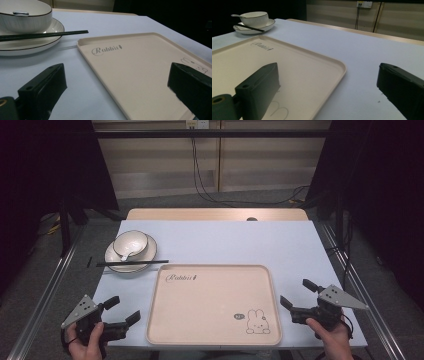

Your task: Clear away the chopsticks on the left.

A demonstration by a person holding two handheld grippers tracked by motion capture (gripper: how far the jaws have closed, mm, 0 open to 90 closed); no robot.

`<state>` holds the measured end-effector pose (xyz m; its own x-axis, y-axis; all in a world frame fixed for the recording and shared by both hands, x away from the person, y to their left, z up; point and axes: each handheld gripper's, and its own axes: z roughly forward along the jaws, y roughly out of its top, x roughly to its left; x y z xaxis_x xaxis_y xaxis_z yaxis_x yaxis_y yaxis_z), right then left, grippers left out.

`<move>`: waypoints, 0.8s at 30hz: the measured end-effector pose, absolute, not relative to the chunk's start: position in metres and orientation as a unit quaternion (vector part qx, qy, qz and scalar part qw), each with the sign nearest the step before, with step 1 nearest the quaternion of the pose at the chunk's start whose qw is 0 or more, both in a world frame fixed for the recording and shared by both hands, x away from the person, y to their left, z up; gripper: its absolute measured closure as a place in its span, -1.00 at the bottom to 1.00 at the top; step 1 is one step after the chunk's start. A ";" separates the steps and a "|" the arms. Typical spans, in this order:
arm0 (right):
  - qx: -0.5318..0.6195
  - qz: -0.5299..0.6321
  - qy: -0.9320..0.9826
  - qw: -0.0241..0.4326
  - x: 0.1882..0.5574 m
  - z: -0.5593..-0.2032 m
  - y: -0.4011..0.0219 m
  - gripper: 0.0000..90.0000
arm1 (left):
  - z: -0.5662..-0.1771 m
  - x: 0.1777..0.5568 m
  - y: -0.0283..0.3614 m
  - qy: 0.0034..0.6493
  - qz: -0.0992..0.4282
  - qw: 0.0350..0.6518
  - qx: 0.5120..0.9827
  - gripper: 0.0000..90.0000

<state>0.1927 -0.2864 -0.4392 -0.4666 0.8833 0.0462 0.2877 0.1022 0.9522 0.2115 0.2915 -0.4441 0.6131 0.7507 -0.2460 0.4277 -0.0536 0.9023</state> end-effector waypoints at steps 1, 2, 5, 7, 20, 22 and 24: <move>0.431 0.513 0.684 0.287 0.193 -0.440 -0.288 -0.92 | -0.444 0.211 0.292 0.416 0.148 0.549 0.710 -0.96; 0.433 0.514 0.683 0.285 0.193 -0.440 -0.288 -0.92 | -0.444 0.211 0.292 0.414 0.146 0.552 0.709 -0.96; 0.434 0.512 0.684 0.287 0.193 -0.440 -0.288 -0.92 | -0.442 0.211 0.293 0.414 0.150 0.550 0.709 -0.96; 0.433 0.511 0.685 0.288 0.194 -0.440 -0.288 -0.92 | -0.441 0.211 0.294 0.414 0.151 0.553 0.707 -0.96; 0.433 0.512 0.690 0.273 0.196 -0.442 -0.286 -0.92 | -0.433 0.209 0.309 0.387 0.135 0.557 0.722 -0.92; 0.430 0.512 0.691 0.274 0.196 -0.441 -0.286 -0.92 | -0.431 0.210 0.310 0.388 0.138 0.556 0.722 -0.92; 0.429 0.513 0.690 0.276 0.196 -0.441 -0.285 -0.92 | -0.429 0.214 0.311 0.385 0.131 0.557 0.724 -0.92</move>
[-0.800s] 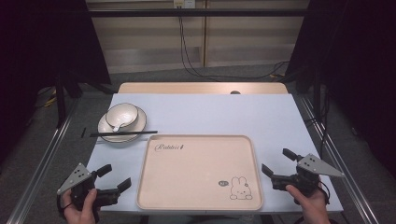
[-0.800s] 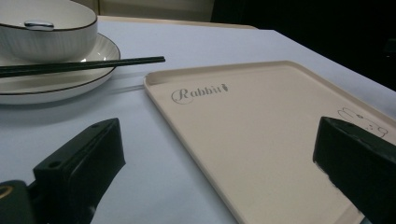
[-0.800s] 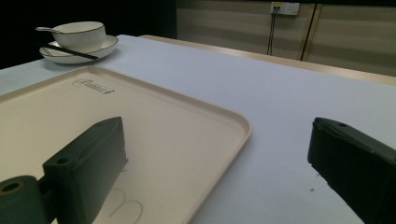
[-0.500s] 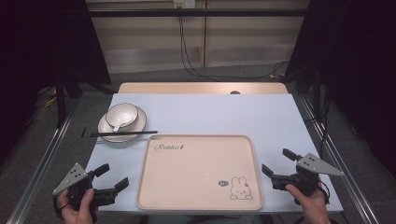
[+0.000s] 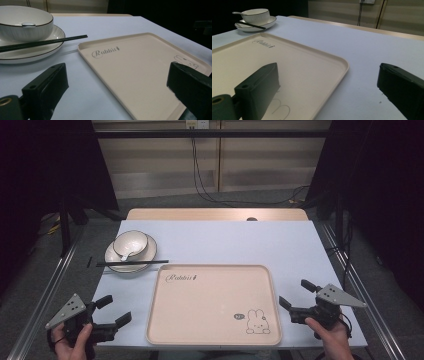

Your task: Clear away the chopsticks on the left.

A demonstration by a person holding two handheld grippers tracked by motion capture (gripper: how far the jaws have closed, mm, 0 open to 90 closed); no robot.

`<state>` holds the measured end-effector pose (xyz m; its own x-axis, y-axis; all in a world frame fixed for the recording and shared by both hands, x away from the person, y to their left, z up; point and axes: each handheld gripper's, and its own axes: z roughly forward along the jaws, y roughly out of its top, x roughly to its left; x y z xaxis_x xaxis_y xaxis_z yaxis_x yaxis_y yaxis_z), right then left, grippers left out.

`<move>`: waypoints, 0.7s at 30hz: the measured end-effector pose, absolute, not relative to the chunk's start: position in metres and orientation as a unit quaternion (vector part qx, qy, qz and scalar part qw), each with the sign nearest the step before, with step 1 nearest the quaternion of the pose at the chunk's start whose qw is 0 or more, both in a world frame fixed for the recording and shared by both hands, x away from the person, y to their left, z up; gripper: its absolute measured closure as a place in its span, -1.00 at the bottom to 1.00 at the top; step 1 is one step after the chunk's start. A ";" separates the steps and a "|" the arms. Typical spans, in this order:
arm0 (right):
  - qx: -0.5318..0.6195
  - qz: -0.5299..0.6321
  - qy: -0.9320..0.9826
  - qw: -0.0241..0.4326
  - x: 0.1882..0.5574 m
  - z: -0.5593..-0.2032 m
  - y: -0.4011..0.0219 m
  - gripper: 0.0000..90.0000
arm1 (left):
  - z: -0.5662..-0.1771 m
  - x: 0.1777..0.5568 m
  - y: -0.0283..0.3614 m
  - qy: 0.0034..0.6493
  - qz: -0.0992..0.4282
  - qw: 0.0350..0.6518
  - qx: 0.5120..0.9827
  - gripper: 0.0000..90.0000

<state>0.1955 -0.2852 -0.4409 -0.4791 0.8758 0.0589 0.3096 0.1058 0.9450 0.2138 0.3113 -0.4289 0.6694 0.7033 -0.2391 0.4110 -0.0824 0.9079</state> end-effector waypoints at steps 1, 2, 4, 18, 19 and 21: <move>0.428 0.513 0.691 0.277 0.195 -0.441 -0.285 -0.92 | -0.427 0.216 0.312 0.386 0.127 0.557 0.724 -0.92; 0.429 0.513 0.691 0.275 0.195 -0.441 -0.285 -0.92 | -0.425 0.219 0.313 0.381 0.137 0.553 0.729 -0.92; 0.427 0.512 0.693 0.274 0.197 -0.441 -0.284 -0.92 | -0.422 0.223 0.315 0.371 0.145 0.546 0.737 -0.92; 0.418 0.523 0.691 0.272 0.198 -0.440 -0.283 -0.98 | -0.419 0.273 0.332 0.350 0.167 0.493 0.779 -0.84; 0.418 0.523 0.691 0.272 0.198 -0.440 -0.283 -0.98 | -0.419 0.273 0.332 0.350 0.167 0.493 0.779 -0.84; 0.415 0.528 0.690 0.270 0.198 -0.440 -0.284 -1.00 | -0.421 0.283 0.336 0.356 0.151 0.491 0.781 -0.85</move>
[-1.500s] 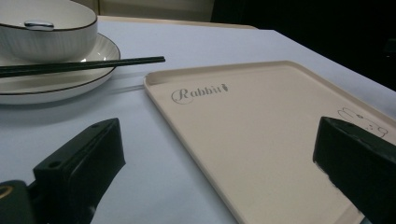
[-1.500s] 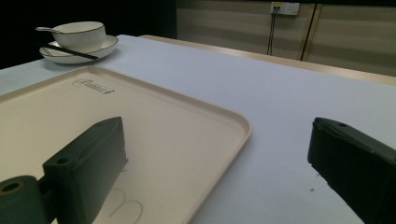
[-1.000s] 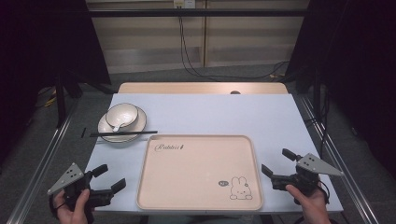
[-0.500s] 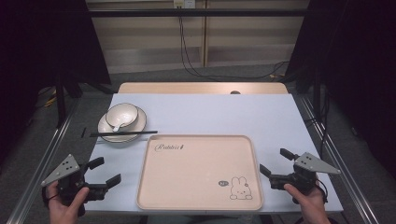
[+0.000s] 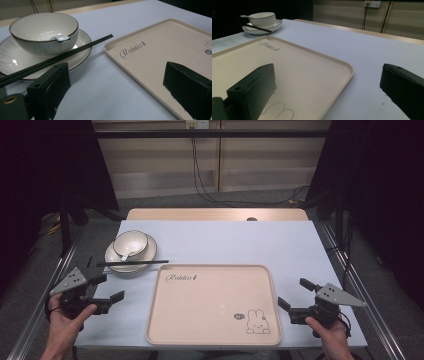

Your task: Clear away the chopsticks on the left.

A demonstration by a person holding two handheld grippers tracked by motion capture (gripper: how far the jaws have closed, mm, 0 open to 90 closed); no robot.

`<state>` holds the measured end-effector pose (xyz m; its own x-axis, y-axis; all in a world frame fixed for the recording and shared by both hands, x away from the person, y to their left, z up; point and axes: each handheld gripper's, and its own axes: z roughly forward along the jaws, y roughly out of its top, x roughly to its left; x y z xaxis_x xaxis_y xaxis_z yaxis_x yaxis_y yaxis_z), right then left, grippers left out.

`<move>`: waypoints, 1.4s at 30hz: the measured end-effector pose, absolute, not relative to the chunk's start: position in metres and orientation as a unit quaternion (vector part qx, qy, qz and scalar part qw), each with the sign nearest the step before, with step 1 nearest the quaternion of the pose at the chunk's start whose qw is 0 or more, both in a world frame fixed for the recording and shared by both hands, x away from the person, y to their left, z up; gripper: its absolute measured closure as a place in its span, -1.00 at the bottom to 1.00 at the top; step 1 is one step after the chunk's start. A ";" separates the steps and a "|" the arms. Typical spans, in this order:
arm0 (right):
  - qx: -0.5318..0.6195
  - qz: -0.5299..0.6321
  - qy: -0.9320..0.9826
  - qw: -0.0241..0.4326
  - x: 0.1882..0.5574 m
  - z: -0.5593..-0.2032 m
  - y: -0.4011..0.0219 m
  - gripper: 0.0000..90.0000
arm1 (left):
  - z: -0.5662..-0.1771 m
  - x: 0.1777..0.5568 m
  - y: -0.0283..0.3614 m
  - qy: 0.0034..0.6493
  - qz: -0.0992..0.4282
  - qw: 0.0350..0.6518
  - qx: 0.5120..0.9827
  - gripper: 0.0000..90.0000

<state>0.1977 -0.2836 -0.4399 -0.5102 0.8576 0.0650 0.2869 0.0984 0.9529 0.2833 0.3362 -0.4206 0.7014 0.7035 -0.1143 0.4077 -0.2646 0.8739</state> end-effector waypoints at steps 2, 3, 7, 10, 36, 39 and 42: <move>0.414 0.522 0.694 0.273 0.198 -0.440 -0.283 -1.00 | -0.423 0.291 0.338 0.350 0.154 0.476 0.792 -0.85; 0.411 0.525 0.694 0.271 0.198 -0.440 -0.283 -1.00 | -0.425 0.296 0.339 0.350 0.149 0.476 0.793 -0.86; 0.412 0.524 0.695 0.272 0.199 -0.441 -0.283 -1.00 | -0.433 0.313 0.340 0.345 0.145 0.474 0.797 -0.84; 0.409 0.523 0.697 0.271 0.198 -0.441 -0.283 -1.00 | -0.436 0.319 0.341 0.344 0.142 0.476 0.797 -0.81; 0.403 0.522 0.701 0.274 0.197 -0.441 -0.284 -1.00 | -0.446 0.380 0.348 0.328 0.160 0.406 0.838 0.22; 0.406 0.520 0.700 0.273 0.198 -0.441 -0.283 -1.00 | -0.451 0.387 0.347 0.336 0.165 0.401 0.836 0.25; 0.402 0.517 0.705 0.273 0.199 -0.442 -0.283 -1.00 | -0.452 0.390 0.346 0.333 0.170 0.398 0.838 0.24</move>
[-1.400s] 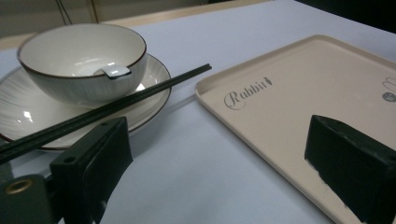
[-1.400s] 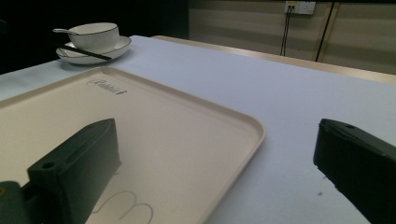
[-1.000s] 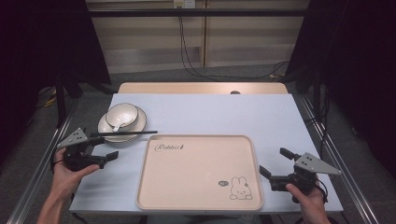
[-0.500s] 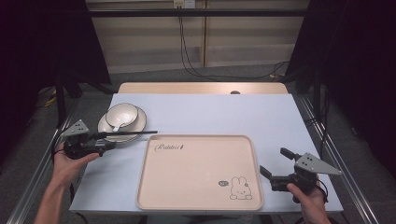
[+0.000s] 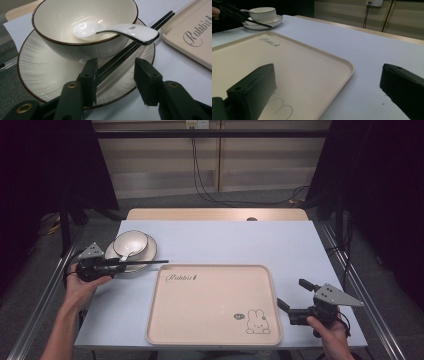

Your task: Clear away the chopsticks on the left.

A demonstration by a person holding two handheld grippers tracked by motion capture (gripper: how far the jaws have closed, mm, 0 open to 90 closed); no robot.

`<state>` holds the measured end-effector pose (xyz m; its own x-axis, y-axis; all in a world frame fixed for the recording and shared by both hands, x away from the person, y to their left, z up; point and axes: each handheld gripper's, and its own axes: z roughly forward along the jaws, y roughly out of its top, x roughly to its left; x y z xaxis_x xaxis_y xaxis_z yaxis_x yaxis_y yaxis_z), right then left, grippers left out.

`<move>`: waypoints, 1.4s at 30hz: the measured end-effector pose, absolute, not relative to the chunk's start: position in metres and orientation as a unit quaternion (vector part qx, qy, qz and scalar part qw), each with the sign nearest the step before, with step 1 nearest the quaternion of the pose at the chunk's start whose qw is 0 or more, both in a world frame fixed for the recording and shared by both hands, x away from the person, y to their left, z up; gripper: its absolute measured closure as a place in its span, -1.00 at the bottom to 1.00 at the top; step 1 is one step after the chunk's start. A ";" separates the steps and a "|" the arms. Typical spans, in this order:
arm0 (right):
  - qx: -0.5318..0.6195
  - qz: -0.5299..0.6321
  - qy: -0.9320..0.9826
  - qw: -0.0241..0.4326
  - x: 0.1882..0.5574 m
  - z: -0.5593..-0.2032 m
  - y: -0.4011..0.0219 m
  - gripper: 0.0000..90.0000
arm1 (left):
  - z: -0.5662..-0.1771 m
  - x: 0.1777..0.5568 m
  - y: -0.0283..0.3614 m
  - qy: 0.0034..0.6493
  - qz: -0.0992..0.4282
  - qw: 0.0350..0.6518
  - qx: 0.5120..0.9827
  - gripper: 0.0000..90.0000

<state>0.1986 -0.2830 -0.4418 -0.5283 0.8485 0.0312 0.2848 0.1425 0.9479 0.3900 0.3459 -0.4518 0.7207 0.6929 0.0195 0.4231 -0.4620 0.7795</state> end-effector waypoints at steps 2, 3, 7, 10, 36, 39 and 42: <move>0.403 0.517 0.705 0.271 0.199 -0.442 -0.283 -1.00 | -0.451 0.391 0.345 0.329 0.171 0.390 0.843 0.28; 0.404 0.516 0.705 0.272 0.199 -0.442 -0.283 -1.00 | -0.450 0.391 0.344 0.327 0.169 0.391 0.843 0.32; 0.402 0.516 0.706 0.270 0.199 -0.442 -0.283 -1.00 | -0.449 0.391 0.342 0.320 0.159 0.389 0.849 0.41; 0.400 0.515 0.709 0.267 0.200 -0.442 -0.282 -1.00 | -0.449 0.393 0.342 0.310 0.165 0.385 0.853 0.41; 0.402 0.520 0.710 0.252 0.200 -0.444 -0.282 -0.99 | -0.453 0.400 0.343 0.275 0.160 0.356 0.878 0.54; 0.405 0.518 0.710 0.252 0.201 -0.444 -0.282 -0.99 | -0.452 0.402 0.342 0.272 0.161 0.349 0.882 0.55; 0.407 0.517 0.710 0.250 0.202 -0.445 -0.282 -0.99 | -0.449 0.403 0.339 0.269 0.145 0.341 0.889 0.61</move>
